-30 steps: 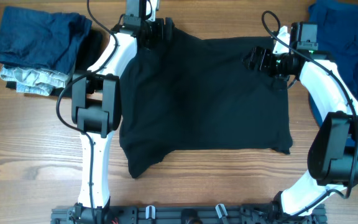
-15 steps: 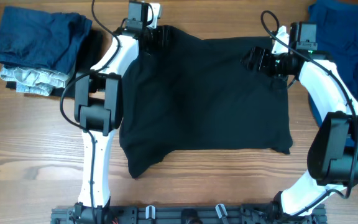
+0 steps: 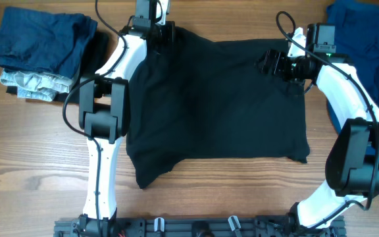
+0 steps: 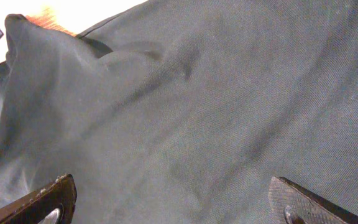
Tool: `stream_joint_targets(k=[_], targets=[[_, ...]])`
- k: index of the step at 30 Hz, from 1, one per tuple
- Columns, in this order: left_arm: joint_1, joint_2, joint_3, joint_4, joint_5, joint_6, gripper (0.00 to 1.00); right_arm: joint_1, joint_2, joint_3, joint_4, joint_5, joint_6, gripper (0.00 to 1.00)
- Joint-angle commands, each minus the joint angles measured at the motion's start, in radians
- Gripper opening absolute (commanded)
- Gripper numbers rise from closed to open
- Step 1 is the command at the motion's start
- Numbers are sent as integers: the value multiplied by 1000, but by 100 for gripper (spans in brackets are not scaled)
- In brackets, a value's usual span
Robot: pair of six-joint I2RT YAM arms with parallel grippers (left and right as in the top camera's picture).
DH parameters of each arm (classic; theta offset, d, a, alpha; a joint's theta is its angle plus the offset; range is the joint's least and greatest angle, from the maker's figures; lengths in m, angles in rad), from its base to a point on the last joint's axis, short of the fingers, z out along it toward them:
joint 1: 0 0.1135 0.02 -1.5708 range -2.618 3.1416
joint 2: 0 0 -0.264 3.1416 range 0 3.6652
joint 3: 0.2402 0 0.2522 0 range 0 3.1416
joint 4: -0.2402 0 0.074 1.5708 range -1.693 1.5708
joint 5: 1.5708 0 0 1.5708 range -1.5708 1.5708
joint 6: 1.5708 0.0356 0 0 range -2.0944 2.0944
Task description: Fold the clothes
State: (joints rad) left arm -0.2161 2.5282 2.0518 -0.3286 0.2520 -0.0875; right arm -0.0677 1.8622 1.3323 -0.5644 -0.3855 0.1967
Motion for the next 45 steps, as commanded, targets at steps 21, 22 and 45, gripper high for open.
stream_joint_targets(k=[21, 22, 45], targets=[[-57, 17, 24, 129, -6, 58, 84, 4, -15, 8, -6, -16, -14, 100], [-61, 21, 24, 131, -7, 58, 83, 4, -15, 8, -8, -16, -14, 100], [-69, 51, 25, 90, -165, 58, 4, 4, -15, 8, -17, -15, -14, 100]])
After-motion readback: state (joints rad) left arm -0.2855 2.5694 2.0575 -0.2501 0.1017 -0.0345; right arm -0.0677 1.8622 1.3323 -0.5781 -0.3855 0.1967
